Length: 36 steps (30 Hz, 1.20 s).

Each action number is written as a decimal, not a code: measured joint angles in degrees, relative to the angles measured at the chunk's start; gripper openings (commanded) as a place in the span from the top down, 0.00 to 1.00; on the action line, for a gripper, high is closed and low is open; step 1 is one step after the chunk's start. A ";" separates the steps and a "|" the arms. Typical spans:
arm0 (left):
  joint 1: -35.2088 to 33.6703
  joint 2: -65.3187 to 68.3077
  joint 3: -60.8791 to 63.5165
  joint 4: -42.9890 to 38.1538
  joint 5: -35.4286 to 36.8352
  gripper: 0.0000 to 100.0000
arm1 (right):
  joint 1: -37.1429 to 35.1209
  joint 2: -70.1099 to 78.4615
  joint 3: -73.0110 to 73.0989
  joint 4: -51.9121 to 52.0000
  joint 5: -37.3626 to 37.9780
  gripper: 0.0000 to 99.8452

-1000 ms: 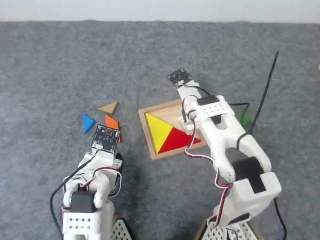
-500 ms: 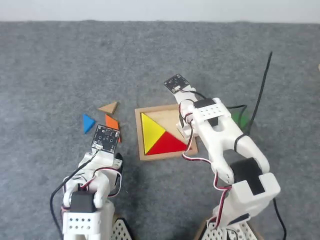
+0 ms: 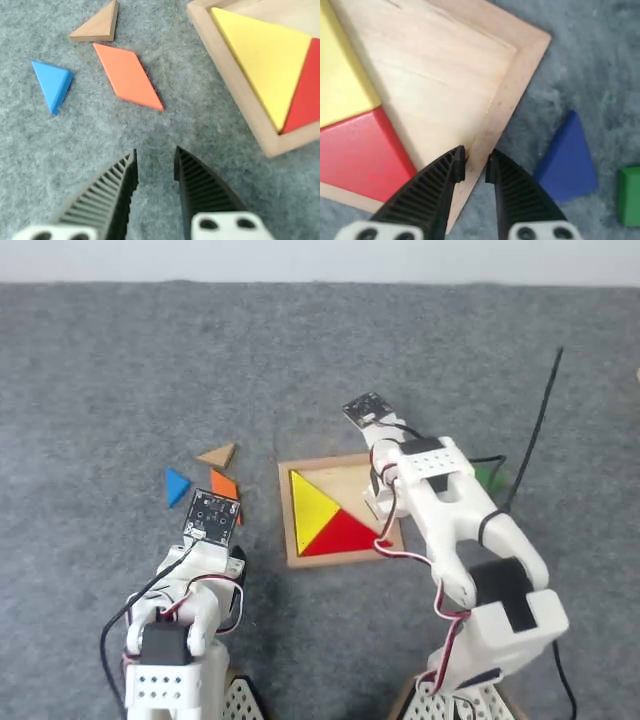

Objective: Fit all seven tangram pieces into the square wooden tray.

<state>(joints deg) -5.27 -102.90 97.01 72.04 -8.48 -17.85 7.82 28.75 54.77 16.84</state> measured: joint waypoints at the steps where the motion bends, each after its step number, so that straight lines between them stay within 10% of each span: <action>1: 0.00 0.00 0.00 0.00 0.00 0.88 | 0.35 -0.88 0.88 0.00 0.00 0.94; 36: 0.00 0.00 0.00 0.00 0.00 0.88 | -1.93 -20.22 17.32 -0.79 -5.36 0.92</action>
<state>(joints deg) -5.27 -102.90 97.01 72.04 -8.48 -19.78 -12.40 46.07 53.98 11.47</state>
